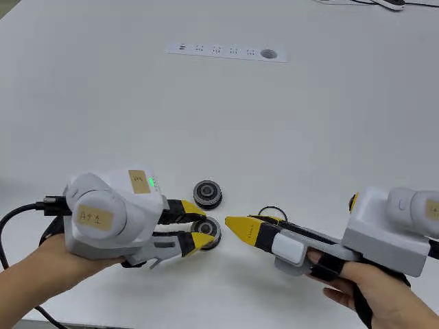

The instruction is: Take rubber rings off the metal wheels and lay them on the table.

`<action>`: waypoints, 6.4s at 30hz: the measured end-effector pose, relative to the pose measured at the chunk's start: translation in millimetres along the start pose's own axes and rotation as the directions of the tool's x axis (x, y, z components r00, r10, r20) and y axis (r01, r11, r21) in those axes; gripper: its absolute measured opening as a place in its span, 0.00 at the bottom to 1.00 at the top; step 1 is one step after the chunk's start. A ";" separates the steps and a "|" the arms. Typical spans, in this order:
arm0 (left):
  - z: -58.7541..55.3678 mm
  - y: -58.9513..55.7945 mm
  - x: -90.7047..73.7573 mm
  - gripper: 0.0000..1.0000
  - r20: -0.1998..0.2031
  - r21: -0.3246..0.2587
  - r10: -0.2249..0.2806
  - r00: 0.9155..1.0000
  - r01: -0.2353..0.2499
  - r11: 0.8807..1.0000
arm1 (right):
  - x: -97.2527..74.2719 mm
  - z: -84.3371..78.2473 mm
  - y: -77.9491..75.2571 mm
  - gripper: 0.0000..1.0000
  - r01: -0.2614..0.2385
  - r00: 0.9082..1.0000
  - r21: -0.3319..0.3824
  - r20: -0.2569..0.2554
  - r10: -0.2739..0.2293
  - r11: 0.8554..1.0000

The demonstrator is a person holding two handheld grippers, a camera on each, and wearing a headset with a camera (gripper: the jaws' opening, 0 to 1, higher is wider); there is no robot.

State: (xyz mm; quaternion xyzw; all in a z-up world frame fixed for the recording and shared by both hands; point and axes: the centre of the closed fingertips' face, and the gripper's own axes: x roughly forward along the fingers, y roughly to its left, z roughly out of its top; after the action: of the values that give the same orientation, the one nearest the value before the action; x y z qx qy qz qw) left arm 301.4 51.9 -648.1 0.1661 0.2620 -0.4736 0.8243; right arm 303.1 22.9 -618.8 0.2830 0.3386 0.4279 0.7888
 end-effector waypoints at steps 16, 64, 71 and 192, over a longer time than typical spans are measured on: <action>-2.0 0.8 1.6 0.15 -0.004 -0.017 -0.010 1.000 0.010 1.000 | 3.9 -8.9 3.1 0.39 -0.022 0.999 0.011 -0.039 0.022 1.000; -4.4 2.8 2.4 0.13 -0.032 0.033 -0.021 0.999 0.022 0.999 | 38.0 -24.2 11.5 0.61 -0.038 0.990 0.118 -0.129 0.053 0.992; -4.1 1.9 2.0 0.13 -0.029 0.031 -0.022 0.999 0.023 0.999 | 33.9 -28.2 12.2 0.60 -0.035 0.986 0.127 -0.160 0.055 0.991; -5.1 -0.1 0.7 0.12 -0.039 0.048 -0.021 0.999 0.022 0.999 | 32.2 -26.2 -7.0 0.00 0.094 0.979 0.055 -0.186 -0.082 0.994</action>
State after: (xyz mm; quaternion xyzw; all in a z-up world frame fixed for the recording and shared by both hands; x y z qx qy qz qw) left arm 300.2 54.0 -652.6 0.1923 0.2682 -0.4853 0.8097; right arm 299.2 51.6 -649.4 0.2520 0.4355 0.4059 0.7630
